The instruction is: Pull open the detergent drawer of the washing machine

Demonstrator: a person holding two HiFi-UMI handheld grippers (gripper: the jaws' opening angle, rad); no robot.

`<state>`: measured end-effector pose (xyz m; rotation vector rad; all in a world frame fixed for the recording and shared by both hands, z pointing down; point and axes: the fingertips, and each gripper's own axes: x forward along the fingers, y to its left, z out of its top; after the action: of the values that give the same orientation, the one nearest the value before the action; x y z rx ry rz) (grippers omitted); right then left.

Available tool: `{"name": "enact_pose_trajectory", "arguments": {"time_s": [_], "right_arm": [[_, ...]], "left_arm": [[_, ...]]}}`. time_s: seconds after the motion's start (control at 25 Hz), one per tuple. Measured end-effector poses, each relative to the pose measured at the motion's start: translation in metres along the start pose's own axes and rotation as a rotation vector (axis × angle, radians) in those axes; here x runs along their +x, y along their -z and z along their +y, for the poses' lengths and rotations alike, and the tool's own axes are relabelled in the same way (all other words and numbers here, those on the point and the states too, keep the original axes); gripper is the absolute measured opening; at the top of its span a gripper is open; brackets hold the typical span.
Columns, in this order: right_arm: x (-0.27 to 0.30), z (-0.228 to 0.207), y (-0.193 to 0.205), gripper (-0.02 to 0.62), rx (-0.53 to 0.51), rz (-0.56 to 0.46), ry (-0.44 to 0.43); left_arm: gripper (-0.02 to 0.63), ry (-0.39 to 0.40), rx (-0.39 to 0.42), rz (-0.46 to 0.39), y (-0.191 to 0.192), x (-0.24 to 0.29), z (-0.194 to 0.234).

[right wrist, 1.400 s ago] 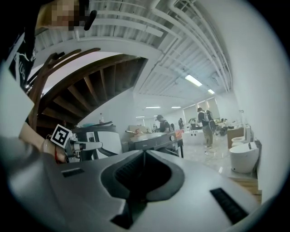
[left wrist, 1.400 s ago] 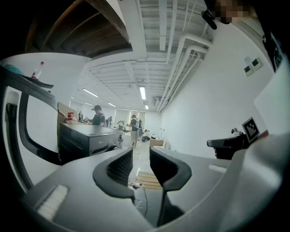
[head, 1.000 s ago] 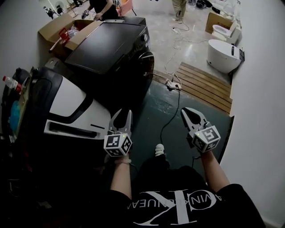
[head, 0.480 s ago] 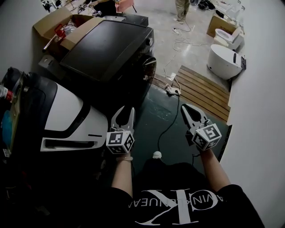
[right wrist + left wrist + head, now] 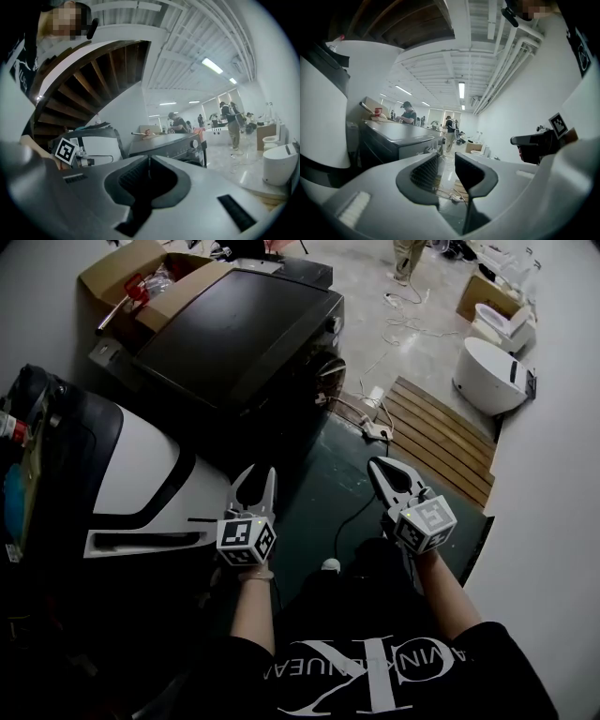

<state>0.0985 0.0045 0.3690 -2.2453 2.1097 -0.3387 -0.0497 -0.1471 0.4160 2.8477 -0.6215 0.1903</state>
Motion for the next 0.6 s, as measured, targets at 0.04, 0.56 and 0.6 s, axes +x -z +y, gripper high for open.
{"name": "enact_pose_trajectory", "arguments": {"time_s": [0.04,0.56,0.6], "right_arm": [[0.006,-0.001,0.0,0.019,0.003,0.006,-0.02],[0.084,-0.052,-0.027,0.02,-0.085,0.05,-0.341],[0.089,-0.057,-0.028,0.018,-0.087,0.052,-0.361]], "left_arm": [[0.102,-0.02,-0.005,0.0,0.001,0.0,0.003],[0.101,-0.313,-0.026,-0.055,-0.025,0.023,0.011],[0.101,-0.33,-0.028,-0.061,-0.026,0.026,0.009]]}}
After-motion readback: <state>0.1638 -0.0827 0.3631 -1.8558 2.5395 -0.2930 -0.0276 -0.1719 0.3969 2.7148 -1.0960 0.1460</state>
